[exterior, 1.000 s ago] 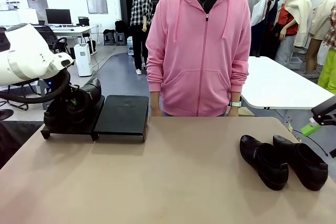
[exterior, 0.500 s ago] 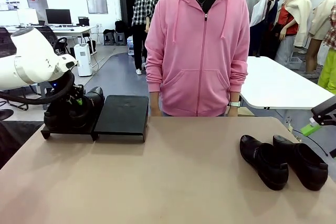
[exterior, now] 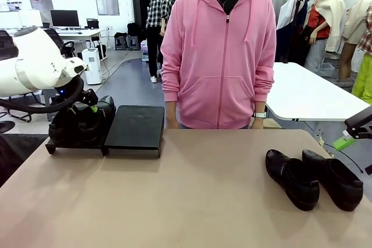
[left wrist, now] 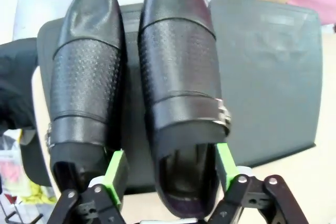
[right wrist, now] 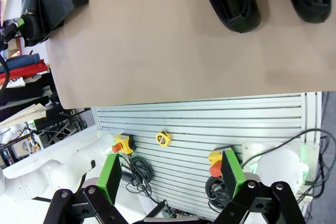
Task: Organize the shoes by placing them on the stand.
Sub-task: Place the Shoe from the middle of the table onto the Shoes Stand.
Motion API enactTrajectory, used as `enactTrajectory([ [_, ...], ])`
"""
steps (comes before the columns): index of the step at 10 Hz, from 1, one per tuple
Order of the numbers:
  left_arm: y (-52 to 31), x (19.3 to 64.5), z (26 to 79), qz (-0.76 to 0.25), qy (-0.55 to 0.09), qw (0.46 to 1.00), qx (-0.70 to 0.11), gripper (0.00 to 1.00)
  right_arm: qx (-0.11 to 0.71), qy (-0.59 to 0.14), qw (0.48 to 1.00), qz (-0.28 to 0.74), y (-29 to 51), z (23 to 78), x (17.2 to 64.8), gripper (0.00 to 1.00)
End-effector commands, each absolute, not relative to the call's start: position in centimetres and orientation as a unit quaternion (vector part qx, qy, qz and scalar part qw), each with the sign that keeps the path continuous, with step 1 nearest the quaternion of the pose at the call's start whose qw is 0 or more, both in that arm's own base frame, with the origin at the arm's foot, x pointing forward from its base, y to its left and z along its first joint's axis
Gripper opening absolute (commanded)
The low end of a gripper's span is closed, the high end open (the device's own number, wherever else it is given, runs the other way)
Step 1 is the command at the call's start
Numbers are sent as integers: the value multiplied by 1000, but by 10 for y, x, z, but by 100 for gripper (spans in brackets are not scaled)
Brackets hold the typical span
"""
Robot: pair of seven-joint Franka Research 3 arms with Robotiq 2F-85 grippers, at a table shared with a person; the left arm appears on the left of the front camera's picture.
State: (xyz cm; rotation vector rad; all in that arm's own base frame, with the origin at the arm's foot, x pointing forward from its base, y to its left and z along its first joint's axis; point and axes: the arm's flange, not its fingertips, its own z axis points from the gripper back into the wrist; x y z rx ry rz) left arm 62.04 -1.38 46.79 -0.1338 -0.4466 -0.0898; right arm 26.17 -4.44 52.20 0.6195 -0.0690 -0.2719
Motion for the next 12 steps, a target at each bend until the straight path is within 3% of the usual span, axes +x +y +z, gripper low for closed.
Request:
enactTrajectory([
  [1,-14,575,497,-49,-214,974,-49,100,320,-38,939,-122,-44,524,262,100],
  [4,-12,479,554,-78,-180,979,-58,100,320,-38,939,-122,-44,524,262,100],
  [6,-1,409,580,-141,-82,979,-122,100,320,-38,939,-122,-44,524,262,100],
  [8,19,338,583,-166,-77,958,-220,100,320,-38,939,-122,-44,524,262,100],
  [10,38,302,551,-108,-140,926,-335,100,320,-38,939,-122,-44,524,262,100],
  [12,63,320,520,-58,-191,878,-436,100,320,-38,939,-122,-44,524,262,100],
])
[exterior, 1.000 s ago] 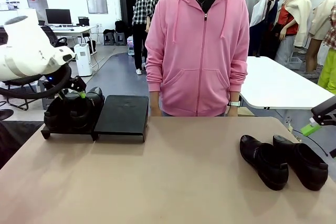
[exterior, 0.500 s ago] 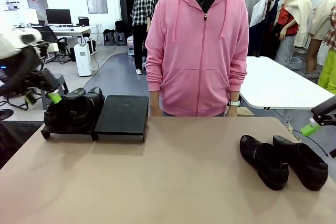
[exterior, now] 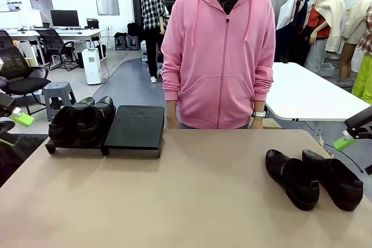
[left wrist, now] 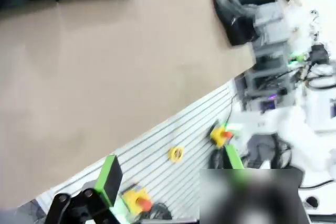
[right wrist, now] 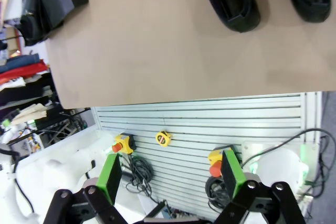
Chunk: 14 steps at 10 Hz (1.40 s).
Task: Organize the shoes by placing them on the stand.
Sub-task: Place the Shoe from the middle of the table onto the Shoes Stand, then pick up one Shoe and place it in the middle of the table.
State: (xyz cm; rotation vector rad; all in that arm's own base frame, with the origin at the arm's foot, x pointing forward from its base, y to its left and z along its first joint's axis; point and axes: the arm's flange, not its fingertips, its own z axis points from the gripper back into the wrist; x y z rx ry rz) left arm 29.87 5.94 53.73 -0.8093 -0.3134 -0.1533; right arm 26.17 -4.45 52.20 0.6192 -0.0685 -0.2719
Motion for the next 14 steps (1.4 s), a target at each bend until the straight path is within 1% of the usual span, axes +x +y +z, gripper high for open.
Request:
enactTrajectory([
  [1,70,335,518,-41,-179,874,-450,100,320,-38,939,-122,-44,524,262,100],
  [2,73,351,516,-53,-160,873,-457,100,320,-38,939,-122,-44,524,262,100],
  [3,72,308,521,-41,-167,888,-426,100,320,-38,939,-122,-44,524,262,100],
  [14,72,308,521,-41,-167,888,-426,100,320,-38,939,-122,-44,524,262,100],
])
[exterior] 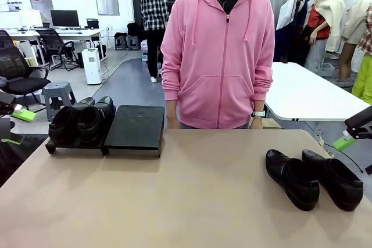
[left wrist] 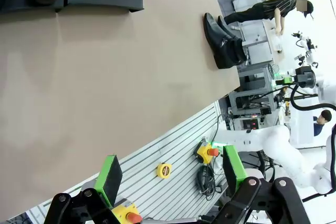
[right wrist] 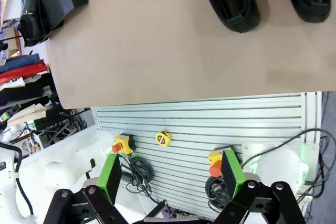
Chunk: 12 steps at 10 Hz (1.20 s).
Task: Organize the shoes by placing them on the stand.
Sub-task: Pick up one Shoe and place it in the middle of the table.
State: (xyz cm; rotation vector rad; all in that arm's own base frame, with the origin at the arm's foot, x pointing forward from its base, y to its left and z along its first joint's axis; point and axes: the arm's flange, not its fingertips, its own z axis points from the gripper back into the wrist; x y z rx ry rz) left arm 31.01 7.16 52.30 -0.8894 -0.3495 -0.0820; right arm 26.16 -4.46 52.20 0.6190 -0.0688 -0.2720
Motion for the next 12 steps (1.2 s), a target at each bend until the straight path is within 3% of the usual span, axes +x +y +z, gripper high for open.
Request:
enactTrajectory([
  [1,72,308,521,-41,-167,888,-426,100,320,-38,939,-122,-44,524,262,100],
  [5,72,308,521,-41,-167,888,-426,100,304,-34,943,-133,-45,522,262,100],
  [7,72,308,521,-41,-167,888,-426,100,144,-46,982,-112,22,513,337,100],
  [9,72,308,521,-41,-167,888,-426,100,-73,-79,976,-189,30,491,376,100],
  [11,72,308,521,-41,-167,888,-426,100,-80,-65,978,-180,26,478,382,100],
  [12,72,308,521,-41,-167,888,-426,100,-26,-76,982,-169,25,484,376,100],
])
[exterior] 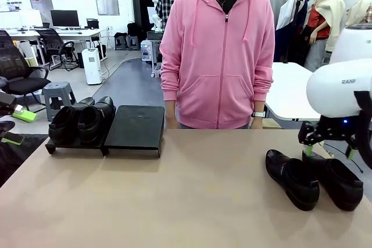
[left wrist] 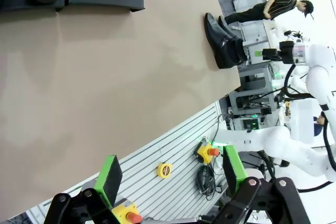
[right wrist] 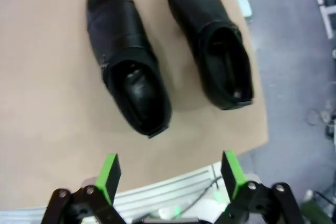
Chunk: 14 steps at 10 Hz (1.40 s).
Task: Organize the shoes by placing them on the stand.
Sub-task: Pick up one Shoe and place it in the middle of the table.
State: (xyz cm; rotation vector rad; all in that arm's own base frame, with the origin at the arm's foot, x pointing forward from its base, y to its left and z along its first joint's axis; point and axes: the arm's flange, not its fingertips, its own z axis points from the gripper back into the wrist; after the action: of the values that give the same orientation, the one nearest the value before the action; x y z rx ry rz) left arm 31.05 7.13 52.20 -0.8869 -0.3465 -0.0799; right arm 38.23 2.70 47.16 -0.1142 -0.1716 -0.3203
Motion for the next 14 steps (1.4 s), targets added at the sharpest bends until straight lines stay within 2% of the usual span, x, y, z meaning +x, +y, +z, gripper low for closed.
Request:
enactTrajectory([
  [1,72,308,521,-41,-167,888,-426,100,85,-79,982,-151,27,505,357,100],
  [2,72,308,521,-41,-167,888,-426,100,-57,-85,982,-159,27,472,382,100],
  [3,72,308,521,-41,-167,888,-426,100,-17,-83,983,-165,21,480,378,100],
  [4,72,308,521,-41,-167,888,-426,100,-51,-34,993,-104,18,471,391,100],
  [7,72,308,521,-41,-167,888,-426,100,-58,43,994,-78,-1,427,446,100],
  [10,72,308,521,-41,-167,888,-426,100,-54,53,996,-42,-9,378,492,100],
  [14,72,308,521,-41,-167,888,-426,100,-50,80,995,-39,-3,361,502,100],
])
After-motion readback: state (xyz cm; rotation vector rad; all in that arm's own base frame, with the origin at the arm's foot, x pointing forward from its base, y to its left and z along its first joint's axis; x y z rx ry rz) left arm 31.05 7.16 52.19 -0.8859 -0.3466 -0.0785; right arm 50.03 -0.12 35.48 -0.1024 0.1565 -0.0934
